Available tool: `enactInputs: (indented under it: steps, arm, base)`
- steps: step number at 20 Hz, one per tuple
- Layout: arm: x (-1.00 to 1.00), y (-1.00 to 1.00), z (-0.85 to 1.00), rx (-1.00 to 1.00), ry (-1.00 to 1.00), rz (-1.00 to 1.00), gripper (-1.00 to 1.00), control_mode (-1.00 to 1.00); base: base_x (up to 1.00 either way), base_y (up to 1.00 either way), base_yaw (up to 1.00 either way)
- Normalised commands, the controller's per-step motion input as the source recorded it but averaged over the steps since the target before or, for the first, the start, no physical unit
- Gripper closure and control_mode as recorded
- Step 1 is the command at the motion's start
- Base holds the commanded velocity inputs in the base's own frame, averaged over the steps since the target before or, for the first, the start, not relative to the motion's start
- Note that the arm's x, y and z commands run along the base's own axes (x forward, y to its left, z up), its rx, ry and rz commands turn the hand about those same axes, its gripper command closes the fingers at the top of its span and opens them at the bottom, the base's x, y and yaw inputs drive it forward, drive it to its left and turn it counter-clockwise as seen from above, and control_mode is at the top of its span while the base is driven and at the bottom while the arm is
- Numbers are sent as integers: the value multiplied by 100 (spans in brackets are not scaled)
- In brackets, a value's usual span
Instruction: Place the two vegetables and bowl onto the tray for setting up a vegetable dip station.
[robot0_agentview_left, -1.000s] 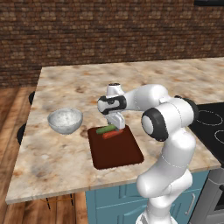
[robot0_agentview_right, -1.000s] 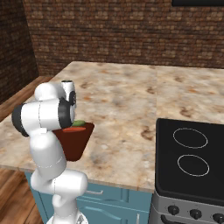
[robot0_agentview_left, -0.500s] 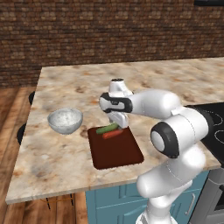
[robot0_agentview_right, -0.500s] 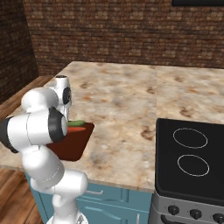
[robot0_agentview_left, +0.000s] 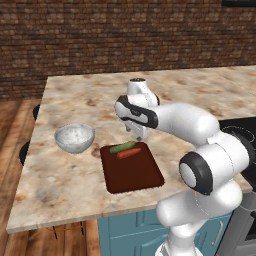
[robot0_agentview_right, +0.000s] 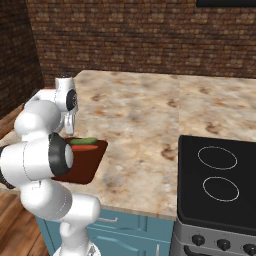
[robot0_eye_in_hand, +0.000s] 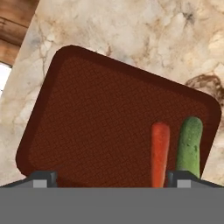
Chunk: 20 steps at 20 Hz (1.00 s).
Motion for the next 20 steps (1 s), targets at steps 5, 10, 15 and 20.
enactInputs:
  steps: [5, 10, 15, 20]
  arm:
    - [-9, 15, 40, 0, 0, 5, -100, -100]
    - [-14, 46, 17, 0, 0, 6, -100, -100]
    - [-6, 53, 11, 0, 0, 5, -100, -100]
    - [0, 50, 0, 0, 0, 7, -100, -100]
  base:
    - [0, 0, 0]
    - [0, 0, 0]
    - [0, 0, 0]
    - [0, 0, 0]
